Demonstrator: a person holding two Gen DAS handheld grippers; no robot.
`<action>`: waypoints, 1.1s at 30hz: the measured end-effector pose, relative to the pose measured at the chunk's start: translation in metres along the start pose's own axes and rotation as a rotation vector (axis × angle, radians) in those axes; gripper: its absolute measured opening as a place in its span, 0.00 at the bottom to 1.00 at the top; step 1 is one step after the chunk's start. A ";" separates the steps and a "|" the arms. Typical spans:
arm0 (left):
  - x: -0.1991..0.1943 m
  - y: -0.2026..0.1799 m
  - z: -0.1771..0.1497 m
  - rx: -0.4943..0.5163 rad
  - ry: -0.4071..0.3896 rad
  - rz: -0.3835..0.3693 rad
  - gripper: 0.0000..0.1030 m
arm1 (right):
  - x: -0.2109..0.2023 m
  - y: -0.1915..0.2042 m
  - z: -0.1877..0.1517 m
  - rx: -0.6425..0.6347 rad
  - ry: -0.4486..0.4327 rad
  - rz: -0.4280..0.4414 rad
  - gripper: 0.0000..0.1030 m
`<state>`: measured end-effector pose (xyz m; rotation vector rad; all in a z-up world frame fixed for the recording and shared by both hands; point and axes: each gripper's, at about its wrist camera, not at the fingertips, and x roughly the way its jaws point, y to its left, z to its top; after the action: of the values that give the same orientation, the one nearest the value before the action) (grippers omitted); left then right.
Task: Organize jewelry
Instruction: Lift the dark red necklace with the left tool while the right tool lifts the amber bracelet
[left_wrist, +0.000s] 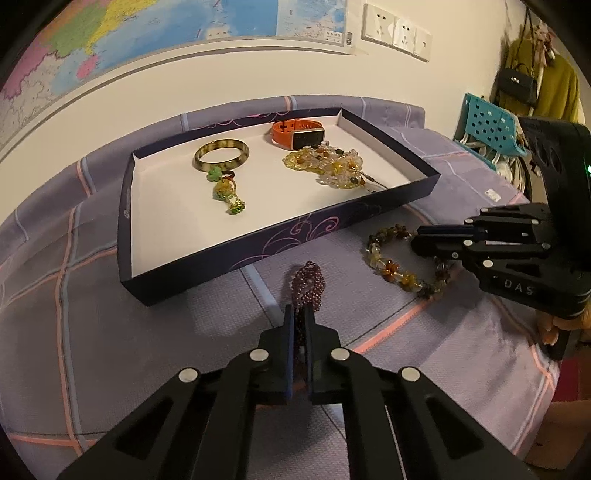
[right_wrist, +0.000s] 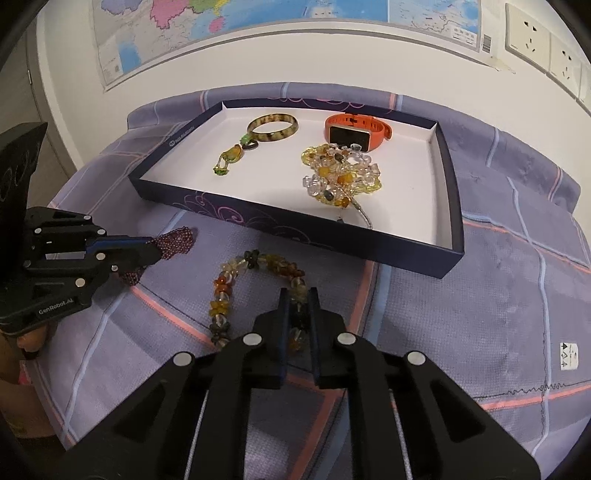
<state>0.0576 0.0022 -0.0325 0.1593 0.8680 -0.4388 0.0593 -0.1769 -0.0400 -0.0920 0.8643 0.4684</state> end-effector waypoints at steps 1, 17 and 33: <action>-0.001 0.001 0.000 -0.003 -0.004 -0.006 0.03 | -0.001 -0.001 0.000 0.010 -0.003 0.018 0.09; -0.026 0.010 0.009 -0.049 -0.059 -0.073 0.03 | -0.039 0.002 0.013 0.028 -0.088 0.092 0.09; 0.013 -0.009 0.014 0.052 0.022 0.003 0.25 | -0.037 -0.001 0.012 0.037 -0.083 0.096 0.09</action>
<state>0.0708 -0.0138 -0.0336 0.2139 0.8786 -0.4574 0.0473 -0.1878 -0.0045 0.0032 0.7979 0.5425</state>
